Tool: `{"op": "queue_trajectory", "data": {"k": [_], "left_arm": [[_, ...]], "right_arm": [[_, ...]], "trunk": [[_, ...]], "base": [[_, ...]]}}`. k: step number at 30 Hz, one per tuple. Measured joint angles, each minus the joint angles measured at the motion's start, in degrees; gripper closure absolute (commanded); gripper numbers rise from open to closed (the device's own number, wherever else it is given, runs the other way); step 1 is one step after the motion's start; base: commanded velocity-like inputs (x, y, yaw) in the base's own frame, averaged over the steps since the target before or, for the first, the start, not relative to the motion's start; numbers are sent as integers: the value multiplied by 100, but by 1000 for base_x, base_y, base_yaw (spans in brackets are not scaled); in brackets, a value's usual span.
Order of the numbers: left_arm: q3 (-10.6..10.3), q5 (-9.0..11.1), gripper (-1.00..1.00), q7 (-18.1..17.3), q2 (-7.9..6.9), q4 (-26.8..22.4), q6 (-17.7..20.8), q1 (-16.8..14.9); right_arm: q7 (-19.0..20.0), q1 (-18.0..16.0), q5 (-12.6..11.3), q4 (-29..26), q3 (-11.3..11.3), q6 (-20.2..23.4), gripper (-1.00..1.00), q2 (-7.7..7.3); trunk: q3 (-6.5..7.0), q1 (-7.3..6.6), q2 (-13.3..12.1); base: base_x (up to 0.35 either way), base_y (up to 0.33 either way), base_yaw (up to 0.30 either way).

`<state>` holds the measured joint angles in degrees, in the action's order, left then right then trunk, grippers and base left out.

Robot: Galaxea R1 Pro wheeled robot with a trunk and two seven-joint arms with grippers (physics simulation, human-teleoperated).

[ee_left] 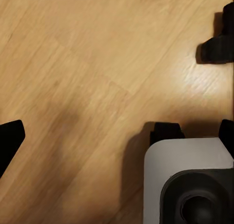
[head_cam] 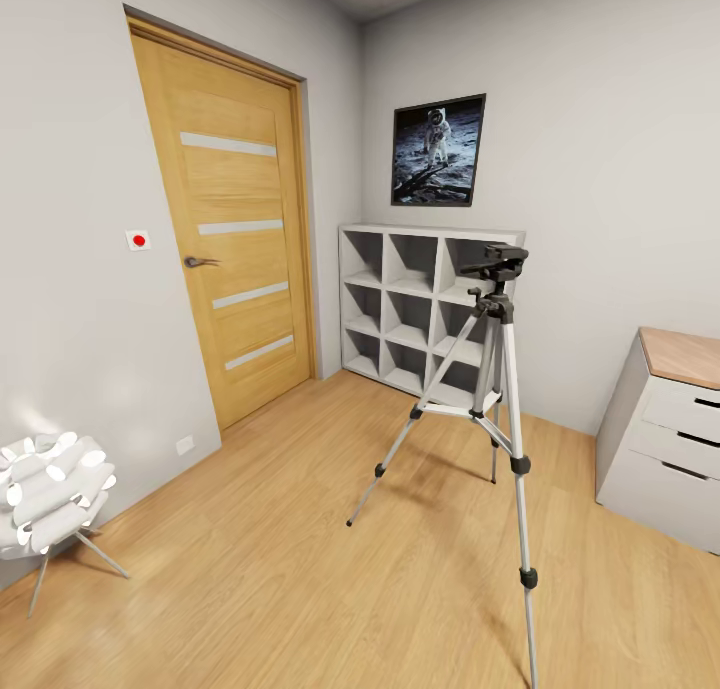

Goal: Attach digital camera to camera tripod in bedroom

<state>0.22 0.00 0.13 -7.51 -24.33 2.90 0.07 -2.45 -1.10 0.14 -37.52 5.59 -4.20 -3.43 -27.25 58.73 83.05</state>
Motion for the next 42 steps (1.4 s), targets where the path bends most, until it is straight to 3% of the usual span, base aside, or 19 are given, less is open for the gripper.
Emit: {"op": "queue_trajectory", "data": {"k": [2, 4, 5, 9, 27, 42], "left_arm": [[1, 0, -100, -23, 5, -854, 728, -1], [1, 0, -100, -30, -4, -1149, 1011, 0], [1, -2, -100, -63, -64, -1567, 1402, -2], [-7, -2, -100, -123, -112, -1797, 1594, 1], [-372, -15, -100, -152, -148, -1831, 1689, 1], [-401, -15, -100, -162, -192, -1825, 1686, 1]], "right_arm": [[17, -26, -4, -410, -1, 352, -100, 0], [23, -30, -5, -515, -3, 426, -100, 0], [35, -35, -5, -628, -17, 491, -100, 1], [48, -37, -7, -676, -40, 500, -100, 1], [48, -34, -7, -624, -52, 500, -100, 0], [51, -31, -6, -621, -54, 500, -100, 0]], "trunk": [[1, 0, 0], [0, 0, 0], [1, 0, 0], [0, 0, 0], [-1, 0, 0], [-270, 328, 600]], "base": [[0, 0, 0], [0, 0, 0], [0, 0, 0], [0, 0, 0], [0, 0, 0], [0, 0, 0]]}}
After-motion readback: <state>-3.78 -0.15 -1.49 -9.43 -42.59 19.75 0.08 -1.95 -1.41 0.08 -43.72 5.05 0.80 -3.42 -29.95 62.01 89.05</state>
